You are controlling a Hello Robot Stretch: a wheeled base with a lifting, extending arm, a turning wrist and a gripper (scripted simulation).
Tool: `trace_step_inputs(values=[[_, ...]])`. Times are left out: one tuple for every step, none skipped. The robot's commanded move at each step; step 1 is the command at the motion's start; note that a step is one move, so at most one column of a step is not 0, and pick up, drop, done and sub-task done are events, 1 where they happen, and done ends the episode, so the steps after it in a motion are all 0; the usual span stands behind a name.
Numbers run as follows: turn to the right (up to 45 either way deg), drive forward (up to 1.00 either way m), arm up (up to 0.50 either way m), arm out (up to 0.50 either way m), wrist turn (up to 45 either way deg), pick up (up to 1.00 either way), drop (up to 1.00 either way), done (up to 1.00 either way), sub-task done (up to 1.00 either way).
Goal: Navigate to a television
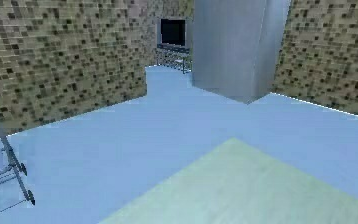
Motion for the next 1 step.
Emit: trace_step_inputs(values=[[0.0,1.00,0.00,0.00,0.0,0.00,0.00,0.00,0.00]])
